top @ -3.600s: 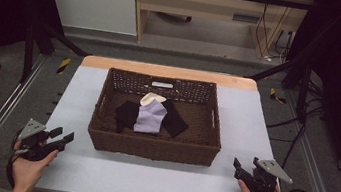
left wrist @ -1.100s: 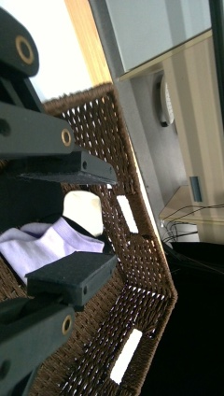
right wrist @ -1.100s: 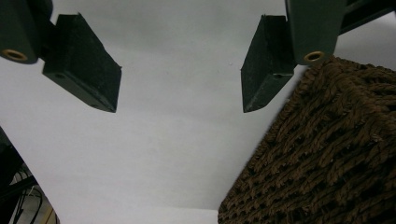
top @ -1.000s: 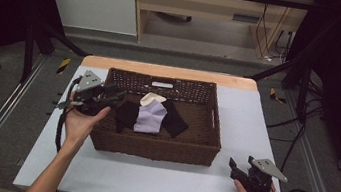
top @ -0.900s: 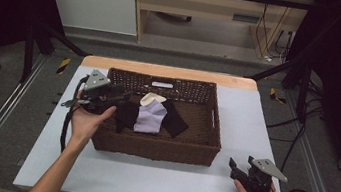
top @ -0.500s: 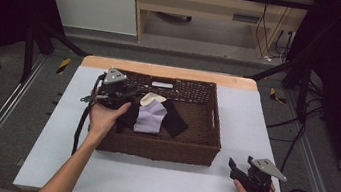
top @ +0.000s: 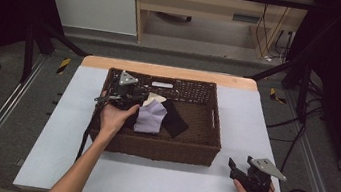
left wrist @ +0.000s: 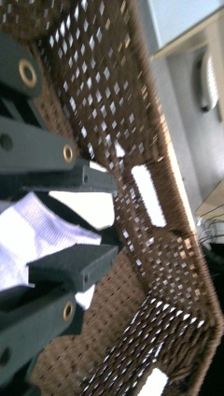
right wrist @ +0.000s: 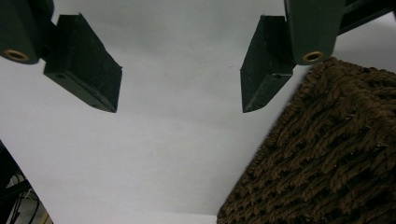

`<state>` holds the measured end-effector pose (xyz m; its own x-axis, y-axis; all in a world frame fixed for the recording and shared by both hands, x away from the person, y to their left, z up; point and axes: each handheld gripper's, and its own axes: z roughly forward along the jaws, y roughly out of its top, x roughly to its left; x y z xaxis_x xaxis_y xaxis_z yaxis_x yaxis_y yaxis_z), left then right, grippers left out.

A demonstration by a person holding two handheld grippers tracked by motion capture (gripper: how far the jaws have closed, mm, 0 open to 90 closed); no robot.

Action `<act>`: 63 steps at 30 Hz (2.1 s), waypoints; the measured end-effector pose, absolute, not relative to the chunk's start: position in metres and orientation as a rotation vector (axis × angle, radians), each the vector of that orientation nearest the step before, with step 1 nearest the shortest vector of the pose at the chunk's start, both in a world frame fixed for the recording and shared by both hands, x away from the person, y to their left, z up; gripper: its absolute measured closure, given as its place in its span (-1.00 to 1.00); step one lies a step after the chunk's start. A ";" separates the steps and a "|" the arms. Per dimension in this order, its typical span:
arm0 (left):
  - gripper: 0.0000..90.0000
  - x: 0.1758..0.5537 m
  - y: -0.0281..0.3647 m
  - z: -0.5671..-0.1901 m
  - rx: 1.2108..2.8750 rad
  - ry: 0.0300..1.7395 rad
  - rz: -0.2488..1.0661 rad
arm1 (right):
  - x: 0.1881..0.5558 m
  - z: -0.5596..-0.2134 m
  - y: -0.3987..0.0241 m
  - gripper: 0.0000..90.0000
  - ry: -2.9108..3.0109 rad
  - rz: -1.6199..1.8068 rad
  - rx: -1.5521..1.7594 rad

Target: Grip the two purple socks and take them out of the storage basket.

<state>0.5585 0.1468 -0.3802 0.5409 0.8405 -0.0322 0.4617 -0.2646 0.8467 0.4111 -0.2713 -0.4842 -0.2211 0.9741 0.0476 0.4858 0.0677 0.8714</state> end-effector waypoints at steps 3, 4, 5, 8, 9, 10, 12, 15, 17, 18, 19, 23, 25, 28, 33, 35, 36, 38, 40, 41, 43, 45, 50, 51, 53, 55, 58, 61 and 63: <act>0.29 0.559 0.145 -0.384 1.933 1.061 0.536 | 0.411 -0.484 -0.271 -0.35 1.773 1.083 1.452; 0.26 0.559 0.144 -0.386 1.941 1.062 0.527 | 0.411 -0.484 -0.271 -0.35 1.773 1.083 1.452; 0.26 0.559 0.144 -0.387 1.952 1.062 0.522 | 0.411 -0.484 -0.271 -0.35 1.776 1.082 1.453; 0.16 0.560 0.141 -0.392 2.010 1.067 0.507 | 0.411 -0.484 -0.271 -0.35 1.777 1.075 1.453; 0.09 0.560 0.140 -0.394 2.031 1.065 0.511 | 0.411 -0.485 -0.271 -0.36 1.776 1.071 1.447; 0.09 0.560 0.138 -0.394 2.043 1.062 0.512 | 0.411 -0.485 -0.271 -0.36 1.776 1.071 1.447; 0.05 0.559 0.136 -0.396 2.063 1.060 0.506 | 0.411 -0.485 -0.270 -0.36 1.778 1.069 1.448; 0.00 0.560 0.135 -0.398 2.087 1.074 0.501 | 0.412 -0.485 -0.270 -0.36 1.782 1.067 1.457; -0.05 0.562 0.135 -0.401 2.109 1.103 0.464 | 0.412 -0.485 -0.270 -0.36 1.782 1.066 1.458; -0.05 0.563 0.135 -0.401 2.116 1.108 0.454 | 0.412 -0.485 -0.270 -0.36 1.782 1.066 1.458; -0.05 0.563 0.134 -0.402 2.122 1.111 0.447 | 0.412 -0.485 -0.270 -0.36 1.782 1.067 1.459; -0.12 0.563 0.133 -0.403 2.137 1.111 0.441 | 0.412 -0.485 -0.270 -0.37 1.783 1.066 1.458; -0.15 0.563 0.132 -0.405 2.148 1.110 0.433 | 0.412 -0.485 -0.270 -0.37 1.784 1.066 1.459; -0.25 0.564 0.130 -0.408 2.161 1.111 0.424 | 0.412 -0.485 -0.270 -0.37 1.785 1.065 1.457; -0.35 0.565 0.127 -0.415 2.211 1.104 0.426 | 0.412 -0.485 -0.270 -0.38 1.788 1.062 1.455; -0.31 0.566 0.126 -0.417 2.228 1.105 0.403 | 0.412 -0.485 -0.270 -0.38 1.788 1.062 1.454; -0.25 0.566 0.126 -0.417 2.231 1.107 0.399 | 0.412 -0.485 -0.270 -0.38 1.788 1.061 1.455; -0.07 0.566 0.126 -0.418 2.243 1.116 0.396 | 0.412 -0.485 -0.270 -0.38 1.788 1.060 1.455; 0.11 0.566 0.126 -0.419 2.258 1.119 0.378 | 0.412 -0.485 -0.270 -0.38 1.788 1.060 1.455; 0.20 0.566 0.125 -0.419 2.263 1.119 0.370 | 0.412 -0.485 -0.270 -0.38 1.788 1.060 1.455; 0.39 0.566 0.126 -0.420 2.269 1.122 0.365 | 0.412 -0.485 -0.270 -0.38 1.788 1.061 1.454; 0.64 0.565 0.127 -0.418 2.274 1.115 0.366 | 0.412 -0.485 -0.270 -0.38 1.787 1.061 1.454; 0.79 0.561 0.129 -0.413 2.213 1.077 0.409 | 0.412 -0.485 -0.270 -0.38 1.787 1.061 1.455; 0.80 0.561 0.129 -0.413 2.213 1.077 0.409 | 0.412 -0.485 -0.270 -0.38 1.788 1.062 1.455; 0.80 0.559 0.133 -0.409 2.158 1.071 0.431 | 0.412 -0.485 -0.270 -0.38 1.787 1.061 1.455; 0.80 0.557 0.136 -0.406 2.101 1.069 0.451 | 0.412 -0.485 -0.270 -0.38 1.788 1.061 1.455; 0.81 0.554 0.140 -0.402 2.040 1.063 0.475 | 0.412 -0.485 -0.270 -0.38 1.787 1.060 1.455; 0.81 0.551 0.143 -0.399 1.985 1.048 0.500 | 0.412 -0.485 -0.270 -0.38 1.788 1.061 1.459; 0.81 0.550 0.144 -0.398 1.965 1.040 0.505 | 0.412 -0.485 -0.270 -0.38 1.788 1.060 1.460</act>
<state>0.5501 0.1438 -0.3975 0.5751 0.8175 -0.0310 0.4810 -0.3073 0.8211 0.4125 -0.2697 -0.4850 -0.2218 0.9743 0.0395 0.5022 0.0794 0.8611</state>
